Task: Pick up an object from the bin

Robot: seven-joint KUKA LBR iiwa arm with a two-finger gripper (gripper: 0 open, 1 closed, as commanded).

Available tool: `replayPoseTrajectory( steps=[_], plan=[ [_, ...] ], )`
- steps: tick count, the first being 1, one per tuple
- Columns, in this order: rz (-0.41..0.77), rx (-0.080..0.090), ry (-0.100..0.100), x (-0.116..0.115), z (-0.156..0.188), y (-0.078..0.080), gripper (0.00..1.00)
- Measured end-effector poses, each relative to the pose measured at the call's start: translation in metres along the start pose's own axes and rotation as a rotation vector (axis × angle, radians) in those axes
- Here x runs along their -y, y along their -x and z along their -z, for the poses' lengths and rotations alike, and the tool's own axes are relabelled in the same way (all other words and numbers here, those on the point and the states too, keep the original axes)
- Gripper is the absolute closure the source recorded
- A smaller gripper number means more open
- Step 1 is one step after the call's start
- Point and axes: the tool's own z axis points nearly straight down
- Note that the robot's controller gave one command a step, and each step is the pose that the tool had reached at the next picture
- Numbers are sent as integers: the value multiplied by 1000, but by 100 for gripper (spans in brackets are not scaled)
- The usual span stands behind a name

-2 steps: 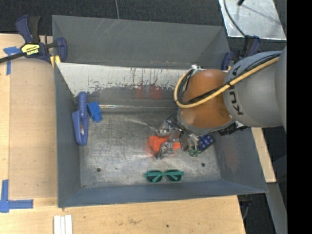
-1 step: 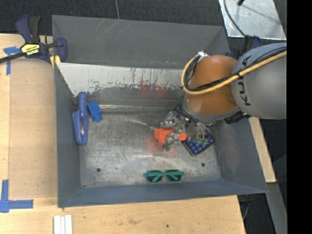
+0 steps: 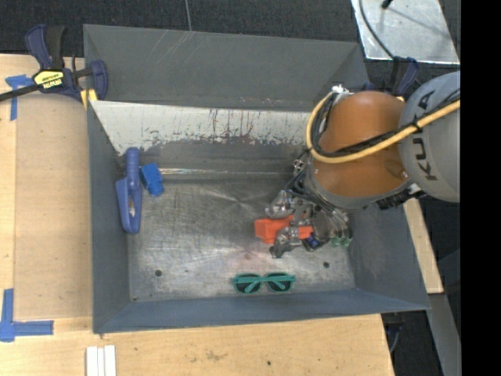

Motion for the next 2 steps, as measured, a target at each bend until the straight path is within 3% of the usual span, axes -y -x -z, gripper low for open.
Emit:
replayPoseTrajectory(
  steps=[1, 2],
  plan=[
    [-1, 0, 0, 0, 0, 0, 100],
    [9, -5, 0, 3, 50, 3, 100]
  ],
)
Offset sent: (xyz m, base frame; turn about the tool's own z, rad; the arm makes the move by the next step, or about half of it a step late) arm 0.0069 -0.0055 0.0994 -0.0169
